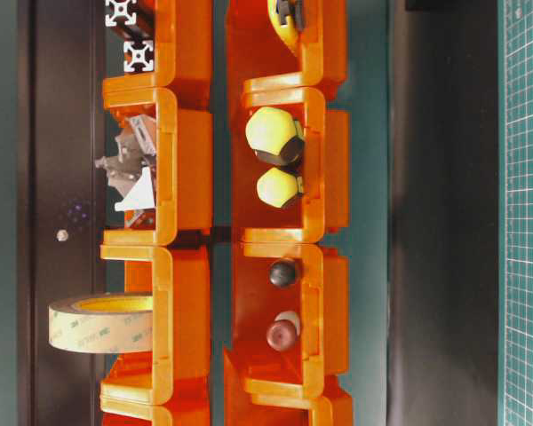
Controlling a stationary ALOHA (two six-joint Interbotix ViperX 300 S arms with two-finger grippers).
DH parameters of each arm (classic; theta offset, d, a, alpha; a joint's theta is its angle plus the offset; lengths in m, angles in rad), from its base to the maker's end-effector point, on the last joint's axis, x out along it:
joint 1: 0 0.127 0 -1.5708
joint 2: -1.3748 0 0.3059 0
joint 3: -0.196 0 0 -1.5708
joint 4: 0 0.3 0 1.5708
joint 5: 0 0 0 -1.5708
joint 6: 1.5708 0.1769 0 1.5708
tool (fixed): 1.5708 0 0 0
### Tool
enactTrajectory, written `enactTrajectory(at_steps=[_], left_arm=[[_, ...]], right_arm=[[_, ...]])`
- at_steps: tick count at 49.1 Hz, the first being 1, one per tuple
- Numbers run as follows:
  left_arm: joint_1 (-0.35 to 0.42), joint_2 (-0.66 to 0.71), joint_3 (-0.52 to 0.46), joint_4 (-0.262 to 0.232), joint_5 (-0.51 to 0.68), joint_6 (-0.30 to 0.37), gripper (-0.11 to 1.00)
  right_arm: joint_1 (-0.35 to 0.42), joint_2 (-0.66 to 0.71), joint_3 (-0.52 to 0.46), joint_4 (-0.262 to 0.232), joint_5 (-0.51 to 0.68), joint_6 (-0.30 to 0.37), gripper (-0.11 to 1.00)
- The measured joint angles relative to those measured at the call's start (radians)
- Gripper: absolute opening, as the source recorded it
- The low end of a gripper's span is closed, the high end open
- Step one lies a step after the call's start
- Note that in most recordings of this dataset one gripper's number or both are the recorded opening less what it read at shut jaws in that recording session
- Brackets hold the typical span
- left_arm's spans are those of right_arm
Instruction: Pick scraper from container rack with left arm.
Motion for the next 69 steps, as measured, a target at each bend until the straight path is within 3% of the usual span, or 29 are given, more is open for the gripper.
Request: enactTrajectory(at_steps=[5,8,12,18,24,33,45,57,64,69], left_arm=[[-0.124,0.058,-0.018,0.199,0.109,-0.132,0.0],[-0.199,0.081,-0.02,0.319,0.179,-0.249,0.0],[-0.29,0.101,-0.005,0.43,0.232,-0.4,0.0],[-0.348,0.13,0.06,0.474,0.222,-0.574,0.0],[-0.359,0.229,0.089,0.515,0.183,-0.649,0.0],[-0.328,0.341,0.1,0.647,0.212,-0.779,0.0],[-0.325,0.364,0.183,0.673,0.202,-0.818,0.0],[-0.313,0.321,0.238,0.673,0.0,-0.825,0.0],[-0.305,0.311,0.244,0.673,-0.031,-0.831,0.01],[-0.287,0.305,0.244,0.675,-0.031,-0.831,0.13]], right_arm=[[0.0,0.0,-0.002,0.005,0.0,0.002,-0.01],[0.0,0.0,-0.003,0.005,-0.002,0.002,-0.01],[0.0,0.0,-0.005,0.005,0.0,0.002,-0.01],[0.0,0.0,-0.005,0.005,0.0,0.002,-0.01],[0.0,0.0,-0.006,0.006,0.0,0.008,-0.01],[-0.002,-0.018,-0.017,0.008,0.023,0.044,-0.01],[-0.029,-0.071,-0.032,0.008,0.137,0.044,-0.01],[-0.031,-0.083,-0.032,0.008,0.156,0.046,-0.01],[-0.031,-0.083,-0.034,0.008,0.161,0.044,-0.01],[-0.031,-0.087,-0.034,0.008,0.161,0.046,-0.01]])
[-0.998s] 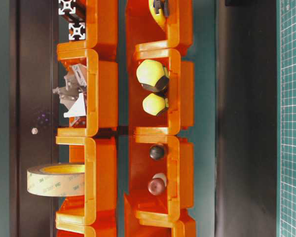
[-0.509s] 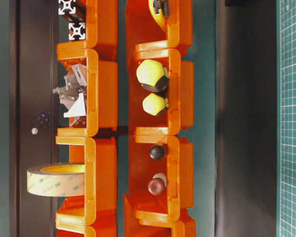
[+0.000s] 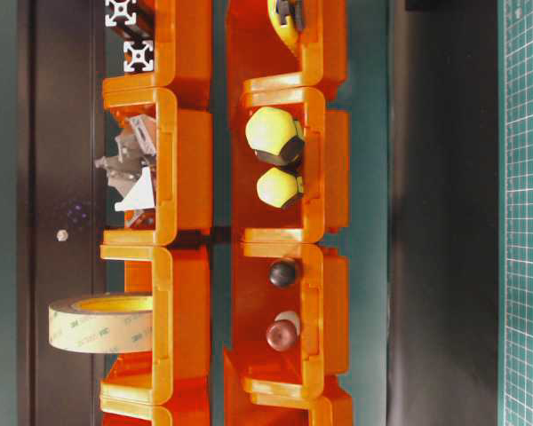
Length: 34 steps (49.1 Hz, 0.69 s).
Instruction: Pick scraper from container rack with left arm.
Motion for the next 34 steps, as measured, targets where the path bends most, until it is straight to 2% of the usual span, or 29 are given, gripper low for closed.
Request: enactTrajectory(at_steps=[10,15,22,28,34], left_arm=[[0.021,-0.002,0.0,-0.002,0.025,0.0,0.7],[0.026,-0.002,-0.002,-0.002,0.028,0.0,0.89],[0.038,-0.002,-0.002,-0.002,0.048,0.0,0.91],[0.084,-0.002,0.008,-0.002,0.051,0.0,0.91],[0.121,0.005,0.034,-0.002,-0.006,0.002,0.91]], right_arm=[[-0.002,-0.014,0.0,0.0,0.0,-0.002,-0.01],[-0.002,-0.023,0.0,0.0,0.002,-0.002,-0.01],[0.0,-0.026,0.0,-0.002,0.002,-0.002,-0.01],[-0.002,-0.026,0.002,-0.002,0.002,-0.002,-0.01],[-0.002,-0.026,0.0,-0.002,0.003,0.0,-0.01]])
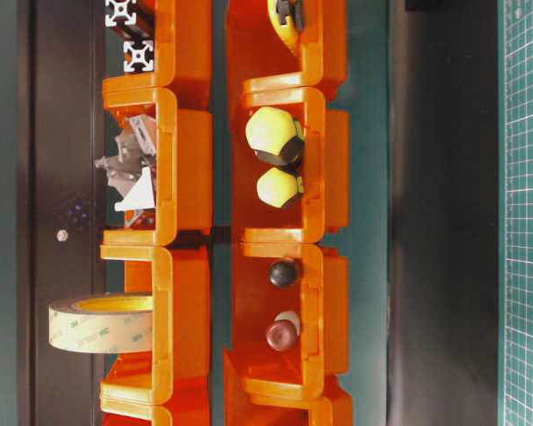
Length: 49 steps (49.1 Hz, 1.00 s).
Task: Pick scraper from container rack with left arm.
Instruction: 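Move the left gripper to the rack and close on the brown scraper handle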
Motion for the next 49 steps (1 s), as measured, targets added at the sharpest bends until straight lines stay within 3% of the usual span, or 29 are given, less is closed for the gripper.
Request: enactTrajectory(at_steps=[5,37,42,49], left_arm=[[0.003,0.006,0.018,0.0,-0.049,0.003,0.91],[0.052,0.029,0.052,0.0,-0.061,0.046,0.88],[0.052,0.029,0.052,0.0,-0.058,0.055,0.77],[0.052,0.031,0.051,0.002,-0.051,0.063,0.43]], right_arm=[[0.0,-0.002,0.002,-0.002,-0.002,-0.002,-0.01],[0.0,-0.006,0.0,-0.002,-0.002,-0.002,-0.01],[0.0,-0.011,0.002,-0.002,-0.002,-0.002,-0.01],[0.0,-0.014,0.002,-0.002,-0.002,-0.002,-0.01]])
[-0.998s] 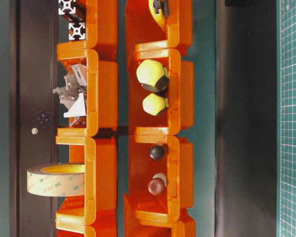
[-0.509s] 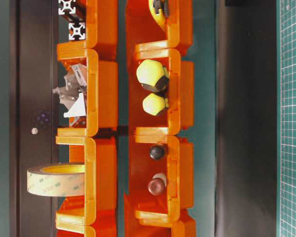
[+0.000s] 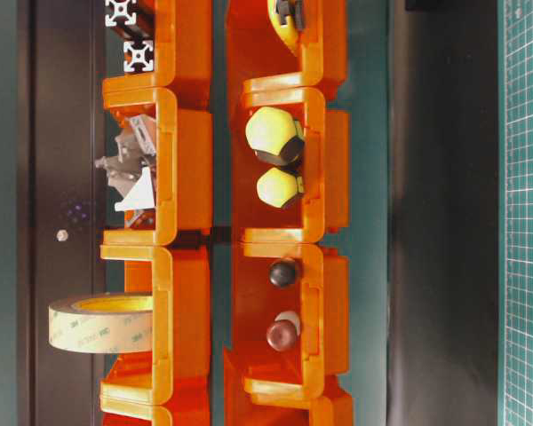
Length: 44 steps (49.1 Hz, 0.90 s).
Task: Pick scraper from container rack with left arm.
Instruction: 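Move the left gripper to the rack and close on the brown scraper handle, then pull the scraper down and out of the rack with the left gripper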
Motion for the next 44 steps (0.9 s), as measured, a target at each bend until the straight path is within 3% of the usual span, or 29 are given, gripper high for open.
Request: enactTrajectory(at_steps=[16,24,44], left_arm=[[-0.008,0.018,-0.044,0.0,0.051,0.109,0.36],[-0.031,0.018,-0.08,-0.002,0.077,0.114,0.32],[-0.187,0.018,-0.201,-0.002,0.291,0.121,0.23]], right_arm=[[0.0,-0.002,0.0,0.0,0.0,0.0,-0.01],[-0.002,-0.002,0.003,0.0,0.0,0.0,-0.01],[-0.002,-0.006,0.009,0.0,-0.008,-0.002,-0.01]])
